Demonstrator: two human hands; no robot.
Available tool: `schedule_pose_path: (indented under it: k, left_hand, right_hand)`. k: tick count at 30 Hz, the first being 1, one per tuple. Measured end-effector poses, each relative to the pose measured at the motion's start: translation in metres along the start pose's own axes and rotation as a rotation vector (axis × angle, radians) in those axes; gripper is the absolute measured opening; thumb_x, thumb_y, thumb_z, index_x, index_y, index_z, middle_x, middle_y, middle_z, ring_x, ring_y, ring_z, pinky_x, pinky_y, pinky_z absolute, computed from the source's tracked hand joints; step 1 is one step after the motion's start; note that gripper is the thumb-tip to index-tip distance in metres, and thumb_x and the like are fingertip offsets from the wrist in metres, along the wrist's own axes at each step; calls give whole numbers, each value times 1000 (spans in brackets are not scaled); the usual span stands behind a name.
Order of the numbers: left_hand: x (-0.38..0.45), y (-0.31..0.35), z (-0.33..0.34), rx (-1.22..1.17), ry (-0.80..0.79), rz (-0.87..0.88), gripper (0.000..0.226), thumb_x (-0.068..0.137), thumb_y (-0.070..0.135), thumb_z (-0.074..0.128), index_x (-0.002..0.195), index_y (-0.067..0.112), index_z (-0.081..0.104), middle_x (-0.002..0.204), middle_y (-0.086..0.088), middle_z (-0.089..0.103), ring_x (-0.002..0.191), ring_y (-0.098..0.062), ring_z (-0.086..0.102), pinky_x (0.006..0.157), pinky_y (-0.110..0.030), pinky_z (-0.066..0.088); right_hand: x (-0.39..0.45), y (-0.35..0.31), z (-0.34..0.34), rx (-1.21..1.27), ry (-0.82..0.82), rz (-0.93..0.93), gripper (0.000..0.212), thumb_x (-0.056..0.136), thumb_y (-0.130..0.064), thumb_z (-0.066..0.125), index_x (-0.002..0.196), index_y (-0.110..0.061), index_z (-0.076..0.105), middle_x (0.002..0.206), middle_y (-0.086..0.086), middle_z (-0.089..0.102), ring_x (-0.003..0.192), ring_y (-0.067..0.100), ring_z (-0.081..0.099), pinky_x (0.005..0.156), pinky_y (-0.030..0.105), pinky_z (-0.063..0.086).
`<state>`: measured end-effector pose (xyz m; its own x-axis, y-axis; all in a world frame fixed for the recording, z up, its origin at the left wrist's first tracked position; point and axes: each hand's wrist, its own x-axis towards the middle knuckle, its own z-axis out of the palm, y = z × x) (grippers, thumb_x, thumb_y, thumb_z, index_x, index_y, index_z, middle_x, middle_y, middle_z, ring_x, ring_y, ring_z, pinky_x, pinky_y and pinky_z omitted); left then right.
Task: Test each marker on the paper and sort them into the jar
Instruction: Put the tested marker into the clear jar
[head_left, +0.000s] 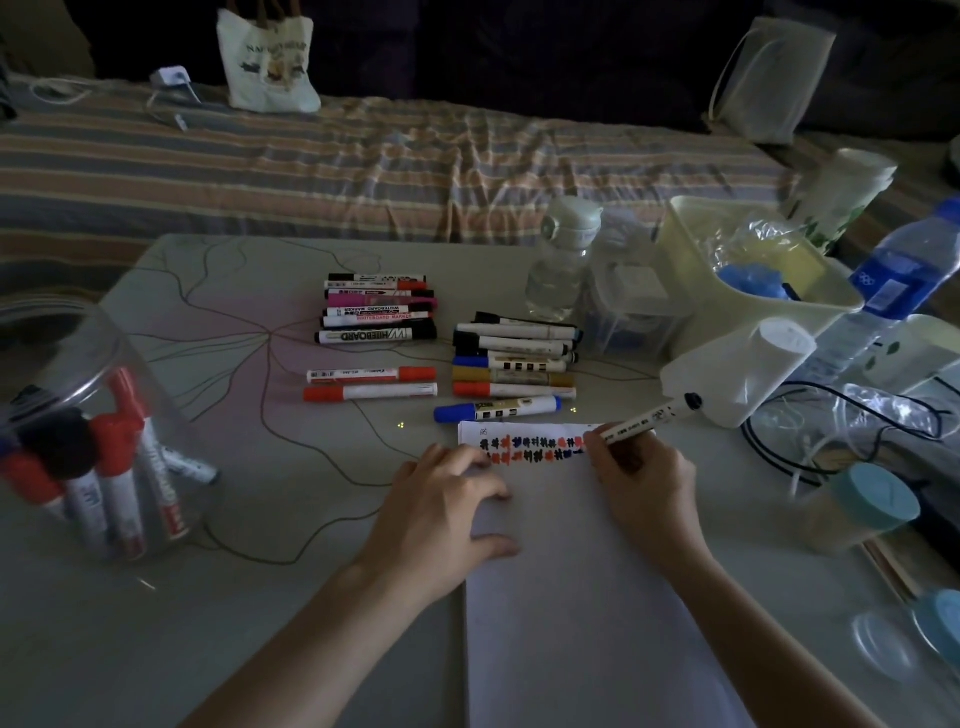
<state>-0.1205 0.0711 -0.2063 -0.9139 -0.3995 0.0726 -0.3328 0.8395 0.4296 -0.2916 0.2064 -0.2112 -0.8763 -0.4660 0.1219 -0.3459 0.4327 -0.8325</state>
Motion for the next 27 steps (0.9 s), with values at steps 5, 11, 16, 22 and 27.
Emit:
schedule_pose_path:
  k: [5, 11, 16, 22, 27]
  left_hand:
    - [2, 1, 0, 8, 1, 3, 56, 74, 59, 70, 124, 36, 60, 133, 13, 45, 123, -9, 36, 102, -29, 32]
    - [0, 1, -1, 2, 5, 0, 55, 74, 59, 71, 123, 35, 61, 133, 13, 46, 122, -10, 37, 102, -30, 34]
    - [1, 3, -2, 10, -1, -2, 56, 74, 59, 71, 123, 34, 61, 131, 13, 46, 121, -10, 37, 101, -30, 34]
    - [0, 5, -4, 16, -14, -5, 56, 75, 58, 70, 124, 35, 60, 134, 13, 45, 124, -10, 36, 103, -30, 33]
    - [1, 9, -7, 31, -23, 0, 56, 77, 57, 69, 127, 33, 58, 135, 11, 44, 124, -10, 36, 104, -30, 33]
  right_hand:
    - [0, 3, 1, -4, -36, -33, 11, 87, -33, 70, 77, -30, 67, 76, -6, 70, 75, 8, 65, 60, 16, 50]
    - [0, 2, 2, 3, 27, -23, 18, 87, -28, 69, 71, -27, 63, 72, 1, 68, 72, 16, 63, 57, 13, 45]
    - [0, 3, 2, -18, -9, -18, 14, 88, -35, 68, 76, -27, 66, 74, -5, 70, 72, 10, 65, 62, 24, 51]
    - [-1, -1, 2, -3, 5, 0, 8, 87, -31, 69, 80, -33, 66, 74, -9, 68, 72, 7, 63, 61, 13, 46]
    - [0, 0, 3, -12, 23, 3, 8, 87, -31, 68, 80, -29, 68, 75, -7, 69, 68, -1, 60, 58, 6, 43]
